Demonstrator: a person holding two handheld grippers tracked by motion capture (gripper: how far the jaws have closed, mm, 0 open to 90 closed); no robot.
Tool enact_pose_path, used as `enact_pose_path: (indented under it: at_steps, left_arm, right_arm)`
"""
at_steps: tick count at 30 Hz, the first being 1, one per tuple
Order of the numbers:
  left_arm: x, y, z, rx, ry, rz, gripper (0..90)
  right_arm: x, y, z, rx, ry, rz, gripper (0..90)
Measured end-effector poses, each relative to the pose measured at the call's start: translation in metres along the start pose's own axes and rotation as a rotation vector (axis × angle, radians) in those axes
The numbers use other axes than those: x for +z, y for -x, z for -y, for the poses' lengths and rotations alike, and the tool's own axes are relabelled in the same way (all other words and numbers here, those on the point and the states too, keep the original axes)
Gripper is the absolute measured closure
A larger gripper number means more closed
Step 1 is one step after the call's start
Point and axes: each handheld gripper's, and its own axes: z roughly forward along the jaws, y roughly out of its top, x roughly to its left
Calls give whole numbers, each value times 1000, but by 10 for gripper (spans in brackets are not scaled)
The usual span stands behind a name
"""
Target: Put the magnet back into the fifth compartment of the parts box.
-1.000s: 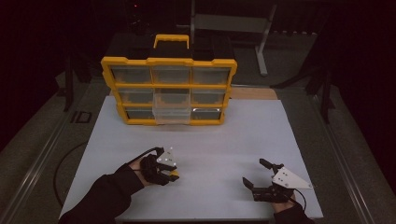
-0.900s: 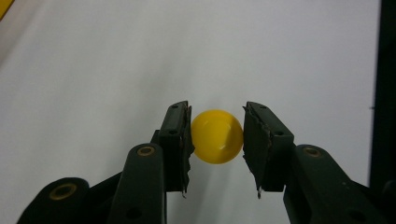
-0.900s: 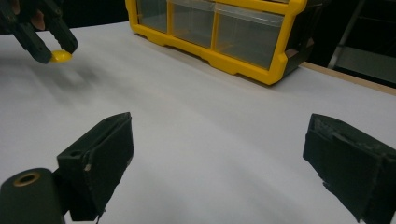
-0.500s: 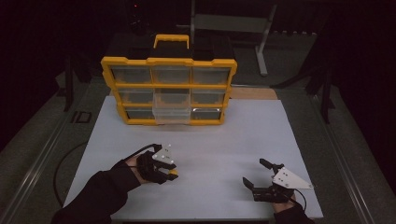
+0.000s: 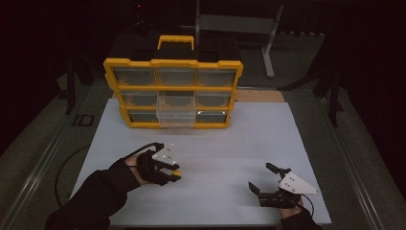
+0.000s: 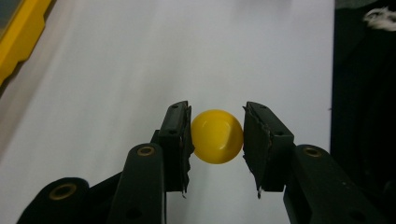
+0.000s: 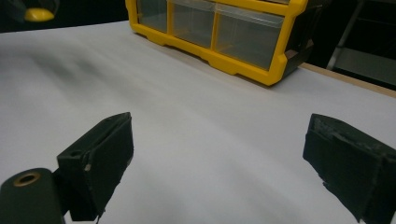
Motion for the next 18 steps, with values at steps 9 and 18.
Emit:
enact_pose_path:
  at_steps: [9,18]
  left_arm:
    - [-17,-2,-12,20,32,-11,627]
    - [-33,-10,-23,21,37,-25,627]
  right_arm:
    - [-1,0,0,3,3,1,87]
    - [-1,0,-1,2,5,3,87]
